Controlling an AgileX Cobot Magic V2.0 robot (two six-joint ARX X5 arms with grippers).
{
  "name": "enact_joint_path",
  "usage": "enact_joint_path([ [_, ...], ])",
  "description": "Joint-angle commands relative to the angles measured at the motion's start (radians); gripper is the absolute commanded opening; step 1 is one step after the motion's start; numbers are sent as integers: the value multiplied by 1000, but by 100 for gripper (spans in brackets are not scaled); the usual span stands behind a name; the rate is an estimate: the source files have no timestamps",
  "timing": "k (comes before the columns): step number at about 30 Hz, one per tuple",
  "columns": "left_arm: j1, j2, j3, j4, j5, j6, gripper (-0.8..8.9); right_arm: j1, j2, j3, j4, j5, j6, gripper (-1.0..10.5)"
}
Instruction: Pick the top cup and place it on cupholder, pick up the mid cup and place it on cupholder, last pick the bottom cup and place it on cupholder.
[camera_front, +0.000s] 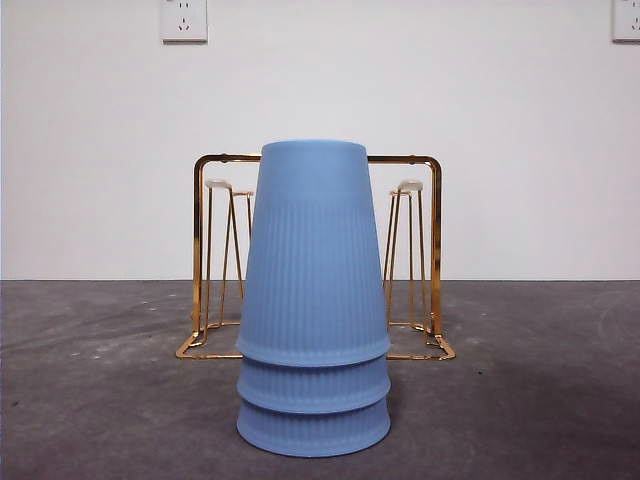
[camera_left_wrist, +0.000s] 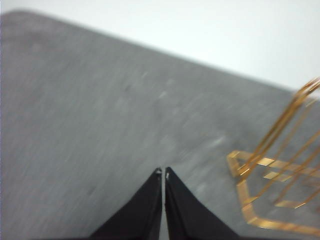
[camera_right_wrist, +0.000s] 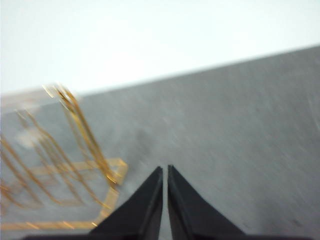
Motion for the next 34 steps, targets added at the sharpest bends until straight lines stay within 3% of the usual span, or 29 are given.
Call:
enact_joint_path([
  [1,-5,65,122,-13,44,-11,8,1,20,99,-49,-51,82,12],
  [6,-5,222,328,-66,199,-11,8,1,111,298,-227,-160,79,12],
  [14,-11,481,633,-156,438,22,8,1,311,574,-344,-301,-30,12],
  [18,-49,590,767,-230,490,53,8,1,427,695,-362,-403,-85,12],
  [23,-133,709,934,-393,524,165,8,1,578,856,-442,-513,-170,12],
  [29,-227,775,1050,-512,525,321,8,41,708,995,-558,-535,-259,12],
  [34,-261,764,1054,-552,525,328,8,108,743,1014,-586,-534,-287,12],
])
